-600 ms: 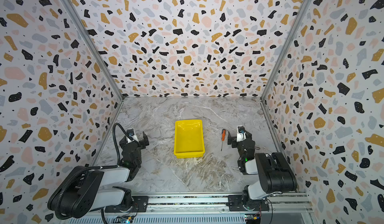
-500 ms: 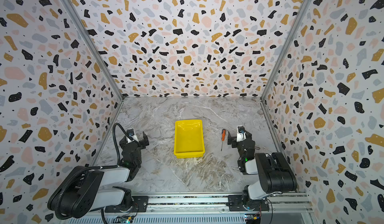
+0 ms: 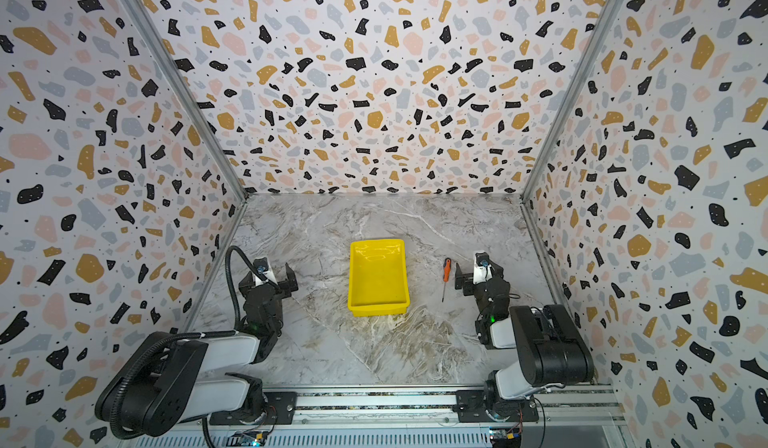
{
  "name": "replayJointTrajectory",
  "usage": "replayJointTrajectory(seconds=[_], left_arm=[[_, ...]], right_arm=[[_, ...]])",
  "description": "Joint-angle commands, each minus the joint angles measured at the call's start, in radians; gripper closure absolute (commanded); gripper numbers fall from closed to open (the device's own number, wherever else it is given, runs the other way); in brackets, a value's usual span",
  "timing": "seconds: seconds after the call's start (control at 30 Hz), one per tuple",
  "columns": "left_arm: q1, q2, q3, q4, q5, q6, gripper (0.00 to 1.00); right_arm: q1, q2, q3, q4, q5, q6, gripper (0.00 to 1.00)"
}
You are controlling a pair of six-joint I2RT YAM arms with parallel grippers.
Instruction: Put the screwdriver in the bin
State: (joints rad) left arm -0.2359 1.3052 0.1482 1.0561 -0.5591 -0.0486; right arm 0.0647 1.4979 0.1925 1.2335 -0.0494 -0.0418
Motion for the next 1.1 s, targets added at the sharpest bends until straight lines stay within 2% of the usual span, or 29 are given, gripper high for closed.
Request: replayJointTrajectory(seconds=[0.0,1.07], left_arm=[[0.006,-0.011,-0.002,0.058,-0.001,-0.011,0.00],[0.007,-0.011,-0.003,0.056,-0.002,-0.011,0.00]], right_arm=[[-0.002,-0.005,0.020,0.003,-0.006,0.010,0.01],[0.005,-0.026,0.001,0.026,0.000,0.000,0.01]])
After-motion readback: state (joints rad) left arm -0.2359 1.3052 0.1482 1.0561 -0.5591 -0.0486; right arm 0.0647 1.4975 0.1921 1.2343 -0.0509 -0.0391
